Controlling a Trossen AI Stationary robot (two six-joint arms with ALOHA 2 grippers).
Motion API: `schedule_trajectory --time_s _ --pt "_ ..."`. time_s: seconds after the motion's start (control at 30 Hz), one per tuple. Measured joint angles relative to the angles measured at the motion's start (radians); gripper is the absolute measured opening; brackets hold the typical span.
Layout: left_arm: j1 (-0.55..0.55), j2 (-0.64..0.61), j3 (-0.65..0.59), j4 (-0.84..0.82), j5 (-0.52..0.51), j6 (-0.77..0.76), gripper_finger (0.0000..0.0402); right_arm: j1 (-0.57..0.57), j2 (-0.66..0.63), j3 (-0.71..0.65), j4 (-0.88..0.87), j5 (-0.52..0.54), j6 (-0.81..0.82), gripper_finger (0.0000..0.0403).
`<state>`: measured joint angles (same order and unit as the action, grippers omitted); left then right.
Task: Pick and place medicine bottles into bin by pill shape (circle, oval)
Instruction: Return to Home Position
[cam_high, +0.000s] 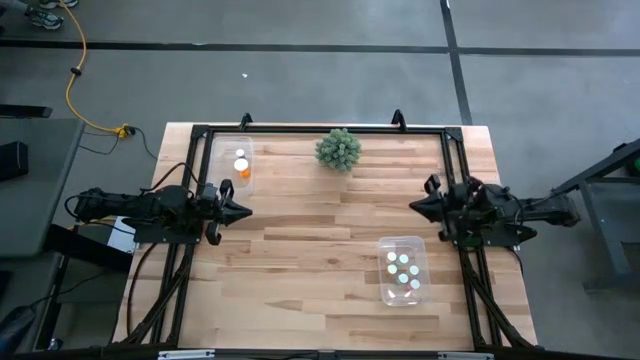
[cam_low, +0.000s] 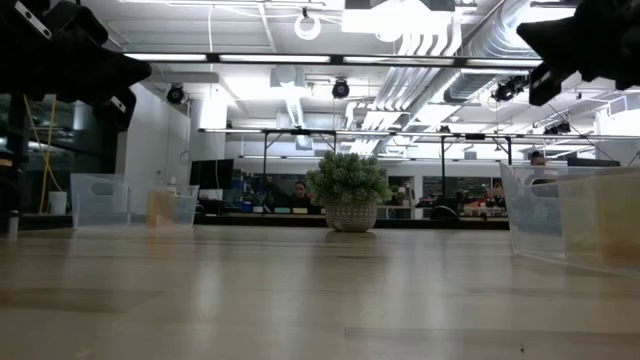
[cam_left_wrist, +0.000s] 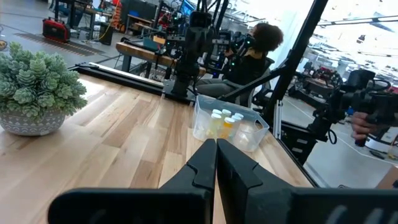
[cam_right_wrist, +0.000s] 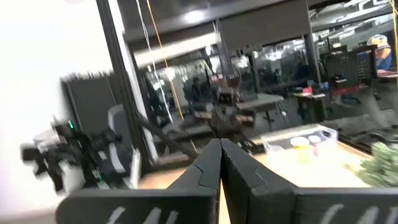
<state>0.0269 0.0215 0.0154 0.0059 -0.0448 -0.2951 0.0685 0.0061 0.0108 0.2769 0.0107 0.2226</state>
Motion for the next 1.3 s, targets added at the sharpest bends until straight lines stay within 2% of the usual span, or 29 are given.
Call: schedule_trajectory --time_s 0.2,0.3,0.43,1.3 --pt "0.000 0.000 0.000 0.000 0.000 0.001 0.0003 0.000 -0.001 0.006 -0.093 0.033 -0.106 0.0000" --pt "0.000 0.000 0.000 0.000 0.000 0.001 0.0003 0.000 -0.001 0.006 -0.185 0.101 -0.109 0.0000" --pt "0.000 0.000 0.000 0.000 0.000 0.002 0.0003 0.000 0.002 0.007 -0.264 0.108 -0.108 0.0000" --pt "0.000 0.000 0.000 0.000 0.000 0.001 0.0003 0.000 0.014 0.008 -0.267 0.106 -0.066 0.0000"
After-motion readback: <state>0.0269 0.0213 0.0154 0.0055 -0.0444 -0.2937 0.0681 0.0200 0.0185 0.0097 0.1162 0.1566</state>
